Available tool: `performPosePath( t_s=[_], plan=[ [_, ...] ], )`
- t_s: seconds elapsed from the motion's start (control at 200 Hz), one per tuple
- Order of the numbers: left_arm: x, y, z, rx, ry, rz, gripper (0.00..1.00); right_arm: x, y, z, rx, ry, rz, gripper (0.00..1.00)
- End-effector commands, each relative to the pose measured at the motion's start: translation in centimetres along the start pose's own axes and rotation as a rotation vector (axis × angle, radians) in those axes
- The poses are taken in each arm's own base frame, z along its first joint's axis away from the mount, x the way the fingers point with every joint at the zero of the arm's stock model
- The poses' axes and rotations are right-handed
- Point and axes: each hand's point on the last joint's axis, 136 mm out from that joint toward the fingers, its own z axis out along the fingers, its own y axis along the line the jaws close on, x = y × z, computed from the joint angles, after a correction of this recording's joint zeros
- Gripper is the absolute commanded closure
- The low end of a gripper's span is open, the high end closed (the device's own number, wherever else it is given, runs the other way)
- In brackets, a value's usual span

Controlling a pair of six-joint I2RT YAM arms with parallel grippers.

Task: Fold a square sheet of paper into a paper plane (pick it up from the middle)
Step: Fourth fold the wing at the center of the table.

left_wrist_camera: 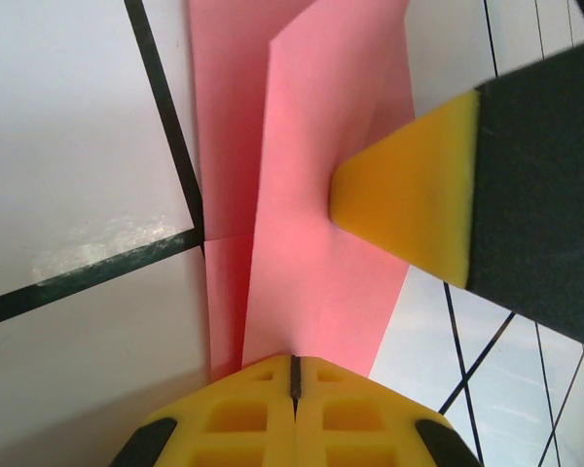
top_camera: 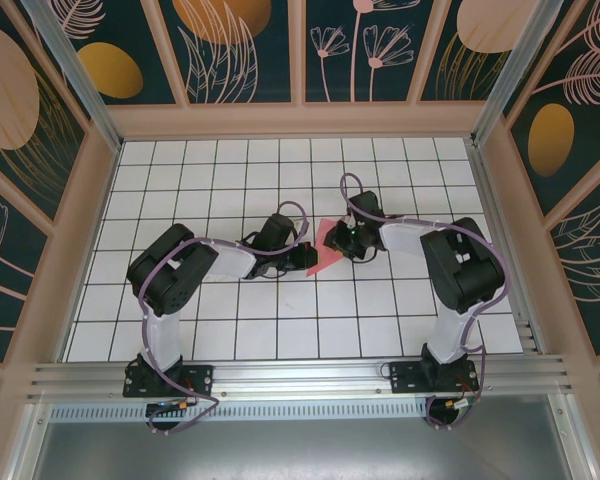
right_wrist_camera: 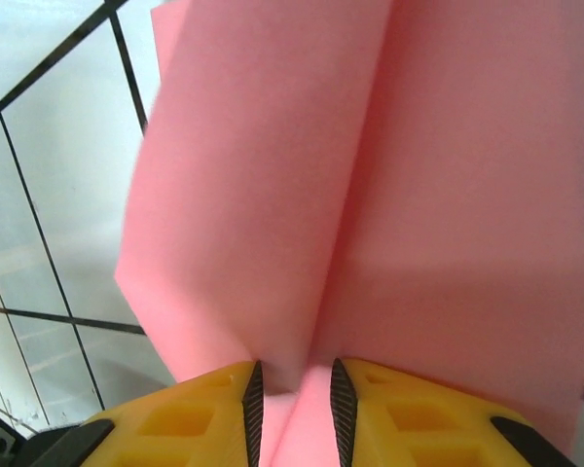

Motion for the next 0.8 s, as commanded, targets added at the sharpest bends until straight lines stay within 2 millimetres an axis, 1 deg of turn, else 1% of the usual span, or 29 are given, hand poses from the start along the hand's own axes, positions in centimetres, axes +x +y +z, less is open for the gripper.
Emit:
performPosePath(
  t_s=[0.0,0.08,0.16,0.19,0.235,0.315,0.42,0.545,0.796],
  plan=[
    [2.2,3.4,0.8,-0.114,0.063,-0.047,1.0,-0.7,0.5,-2.3,-0.037,-0.038,-0.064,0.7],
    [2.4,3.6,0.8,-0.117,0.069,-0.049,1.0,-0.9,2.1,-3.3,-0.103,-0.053,-0.114,0.7],
    [2.5,3.7,0.9,-0.124,0.071,-0.053,1.0,-0.3,3.1,-3.4,-0.165,-0.037,-0.144,0.71],
    [2.5,3.7,0.9,-0.125,0.072,-0.054,1.0,0.1,3.1,-3.1,-0.177,-0.024,-0.147,0.72],
    [2.4,3.7,0.9,-0.128,0.07,-0.058,1.0,0.4,3.3,-2.8,-0.191,-0.007,-0.156,0.77],
    [2.4,3.9,0.8,-0.136,0.068,-0.065,1.0,1.1,3.5,-2.0,-0.207,0.021,-0.173,0.84],
    [2.3,4.0,0.8,-0.149,0.065,-0.075,1.0,1.5,3.5,-1.1,-0.21,0.046,-0.191,0.89],
    [2.4,4.1,0.7,-0.152,0.066,-0.084,1.0,1.6,3.0,-0.2,-0.199,0.065,-0.193,0.9],
    [2.3,3.7,0.7,-0.14,0.068,-0.085,1.0,1.1,3.0,0.8,-0.2,0.079,-0.198,0.9]
  ],
)
